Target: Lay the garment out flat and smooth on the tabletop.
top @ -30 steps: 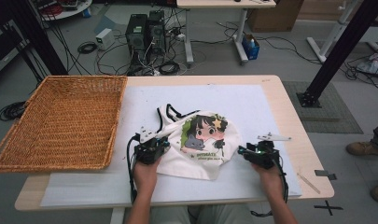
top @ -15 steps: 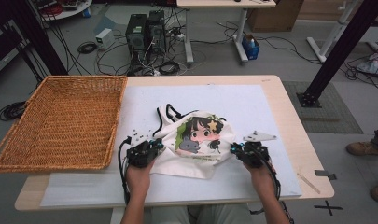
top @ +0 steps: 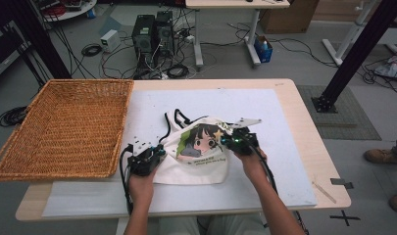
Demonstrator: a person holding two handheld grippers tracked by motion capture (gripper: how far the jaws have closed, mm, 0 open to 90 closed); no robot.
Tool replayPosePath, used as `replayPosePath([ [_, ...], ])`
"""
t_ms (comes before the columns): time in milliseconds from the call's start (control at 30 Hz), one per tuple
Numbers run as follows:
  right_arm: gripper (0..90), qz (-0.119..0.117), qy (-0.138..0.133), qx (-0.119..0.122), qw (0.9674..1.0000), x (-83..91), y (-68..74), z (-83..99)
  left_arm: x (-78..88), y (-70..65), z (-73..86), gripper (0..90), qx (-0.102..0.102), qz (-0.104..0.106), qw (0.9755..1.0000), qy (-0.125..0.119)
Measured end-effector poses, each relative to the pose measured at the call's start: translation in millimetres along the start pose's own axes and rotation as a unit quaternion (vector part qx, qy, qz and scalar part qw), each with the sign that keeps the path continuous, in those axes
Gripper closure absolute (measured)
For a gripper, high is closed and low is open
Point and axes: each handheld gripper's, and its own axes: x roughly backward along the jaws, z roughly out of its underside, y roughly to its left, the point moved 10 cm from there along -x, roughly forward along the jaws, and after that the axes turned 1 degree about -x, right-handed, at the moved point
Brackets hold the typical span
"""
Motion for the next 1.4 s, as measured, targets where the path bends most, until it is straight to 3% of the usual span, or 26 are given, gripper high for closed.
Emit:
replayPosePath([
  [100,81.9,-0.007,0.031,0.024,0.9992,-25.5,12.6,3.0,-0.3,5.2,3.1,85.9,0.006,-0.006,1.0000,0.003],
  [167,74.1,-0.017,0.030,0.012,0.9993,-27.1,14.3,5.2,-1.0,5.3,4.9,85.6,0.007,-0.006,0.9999,0.005],
  [233,66.3,-0.024,-0.002,-0.016,0.9996,-13.2,9.4,1.5,-1.3,4.3,6.2,85.0,0.002,-0.005,1.0000,0.006],
  [300,65.3,-0.011,-0.046,-0.036,0.9982,9.1,-3.6,0.1,-1.5,4.1,7.3,83.7,0.002,-0.005,1.0000,0.006],
  [367,65.4,0.010,-0.072,-0.057,0.9957,28.3,-22.2,6.9,-0.9,4.4,8.1,83.5,0.005,-0.006,1.0000,0.004],
  [400,65.5,0.016,-0.071,-0.071,0.9948,33.0,-30.1,13.9,-0.6,4.9,8.6,83.2,0.005,-0.006,1.0000,0.004],
  [467,65.4,0.011,-0.043,-0.082,0.9956,32.9,-37.0,31.7,-0.8,4.9,9.2,83.0,0.009,-0.005,0.9999,0.002],
  [567,60.6,-0.028,-0.010,-0.055,0.9981,21.1,-20.2,46.3,-1.5,4.3,9.9,83.1,0.008,-0.004,0.9999,0.005],
  [667,61.3,-0.033,0.008,-0.019,0.9992,5.8,-3.4,48.4,-1.8,3.3,9.4,83.3,0.007,-0.001,1.0000,0.005],
  [700,66.0,-0.022,0.015,-0.010,0.9996,0.6,-2.8,50.4,-1.3,3.2,9.7,83.3,0.008,0.000,0.9999,0.007],
  [733,76.2,-0.015,0.011,-0.005,0.9998,0.7,-3.7,49.4,-0.9,3.0,9.5,83.5,0.009,0.002,0.9999,0.005],
  [767,84.2,-0.023,0.012,-0.007,0.9996,2.1,-4.0,49.4,-0.4,2.2,9.3,83.6,0.011,0.003,0.9999,0.004],
  [800,86.2,-0.019,0.016,-0.010,0.9996,4.2,-5.3,50.7,0.2,1.5,9.2,83.8,0.011,0.006,0.9999,0.004],
  [933,87.3,-0.006,-0.008,-0.020,0.9997,35.9,-10.7,62.7,4.3,-6.5,8.5,83.9,0.011,0.034,0.9994,-0.002],
  [1000,87.3,0.005,-0.021,-0.033,0.9992,59.0,-18.1,76.3,6.2,-14.0,9.8,83.9,0.016,0.062,0.9980,-0.004],
  [1100,87.2,0.021,-0.023,-0.048,0.9984,92.8,-27.6,99.6,8.6,-21.7,12.8,83.7,0.022,0.081,0.9965,-0.006],
  [1133,87.2,0.029,-0.018,-0.049,0.9982,102.5,-30.6,107.4,8.8,-22.8,13.9,82.2,0.022,0.081,0.9965,-0.002],
  [1200,86.7,0.032,-0.009,-0.060,0.9976,117.3,-34.1,120.2,9.5,-23.7,13.7,69.6,0.032,0.079,0.9963,-0.002],
  [1300,77.2,0.018,-0.004,-0.068,0.9975,128.9,-32.2,129.3,11.3,-26.3,11.0,63.1,0.043,0.085,0.9954,-0.007],
  [1400,64.3,0.019,-0.035,-0.083,0.9957,136.6,-36.6,119.5,6.7,-31.3,13.7,54.2,0.045,0.091,0.9948,0.012],
])
